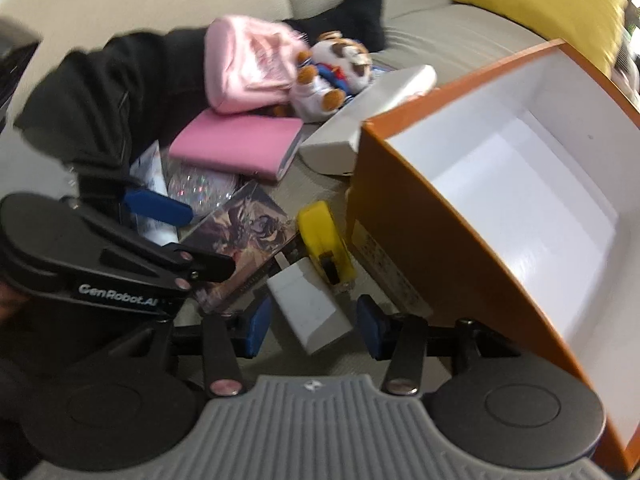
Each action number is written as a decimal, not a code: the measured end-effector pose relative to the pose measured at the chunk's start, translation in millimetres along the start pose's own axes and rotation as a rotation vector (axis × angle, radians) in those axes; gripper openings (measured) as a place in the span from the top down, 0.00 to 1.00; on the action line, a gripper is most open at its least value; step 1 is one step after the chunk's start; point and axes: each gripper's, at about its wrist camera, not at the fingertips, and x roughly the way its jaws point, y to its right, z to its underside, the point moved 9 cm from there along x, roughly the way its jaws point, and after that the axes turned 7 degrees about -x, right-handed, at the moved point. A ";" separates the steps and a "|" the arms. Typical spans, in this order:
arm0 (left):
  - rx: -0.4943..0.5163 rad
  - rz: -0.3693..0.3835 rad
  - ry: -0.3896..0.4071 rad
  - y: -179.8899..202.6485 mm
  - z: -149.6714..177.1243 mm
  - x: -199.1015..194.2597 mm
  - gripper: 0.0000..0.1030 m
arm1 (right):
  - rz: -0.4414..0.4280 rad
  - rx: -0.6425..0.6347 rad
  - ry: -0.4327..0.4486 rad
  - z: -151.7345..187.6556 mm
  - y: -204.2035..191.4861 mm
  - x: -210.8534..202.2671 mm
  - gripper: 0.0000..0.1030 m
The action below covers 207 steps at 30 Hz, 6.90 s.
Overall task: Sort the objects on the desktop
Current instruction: 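Grasp the anime card with the left tool while the right grasps the white charger, then carry the card and charger into the shoebox and release both, then withdraw both tools from the shoebox, then grasp the glitter mirror with the left tool while the right grasps the yellow tape measure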
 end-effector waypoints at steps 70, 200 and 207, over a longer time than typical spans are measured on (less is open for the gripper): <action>0.366 0.182 0.167 183.7 -130.6 -58.8 0.35 | 0.221 0.413 0.199 -9.1 186.7 -123.8 0.65; -0.018 -0.047 0.119 -40.4 7.8 -98.3 0.49 | -0.426 0.331 0.209 -23.1 16.6 -66.2 0.34; 0.001 -0.131 0.085 -44.1 30.0 -61.0 0.45 | -0.308 0.455 0.068 9.8 13.3 5.8 0.36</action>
